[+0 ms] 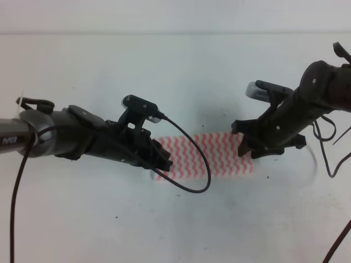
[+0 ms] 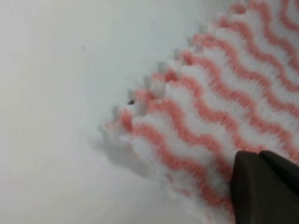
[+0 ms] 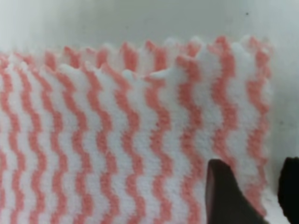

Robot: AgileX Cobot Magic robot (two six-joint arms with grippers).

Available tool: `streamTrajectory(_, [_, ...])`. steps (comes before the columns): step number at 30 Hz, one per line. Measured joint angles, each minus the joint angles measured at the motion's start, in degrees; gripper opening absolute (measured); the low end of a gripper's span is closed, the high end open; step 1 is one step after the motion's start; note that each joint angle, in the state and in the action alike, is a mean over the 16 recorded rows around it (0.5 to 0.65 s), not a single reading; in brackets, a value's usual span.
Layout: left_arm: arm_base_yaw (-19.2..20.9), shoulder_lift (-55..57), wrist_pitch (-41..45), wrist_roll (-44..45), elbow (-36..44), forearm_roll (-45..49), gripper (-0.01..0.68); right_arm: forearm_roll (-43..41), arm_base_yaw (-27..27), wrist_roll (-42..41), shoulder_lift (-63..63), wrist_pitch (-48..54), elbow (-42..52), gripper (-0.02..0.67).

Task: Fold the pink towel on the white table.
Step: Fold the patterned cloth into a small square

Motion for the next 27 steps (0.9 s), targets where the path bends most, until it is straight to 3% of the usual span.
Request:
streamTrajectory(16, [0.0, 0.0, 0.26, -0.02, -0.05, -0.02, -0.005, 4.25, 0.0, -3.86, 0.6, 0.12, -0.04, 0.228])
streamTrajectory(27, [0.0, 0.01, 0.93, -0.02, -0.06, -0.02, -0.005, 4.27, 0.0, -4.06, 0.88, 0.27, -0.12, 0.097])
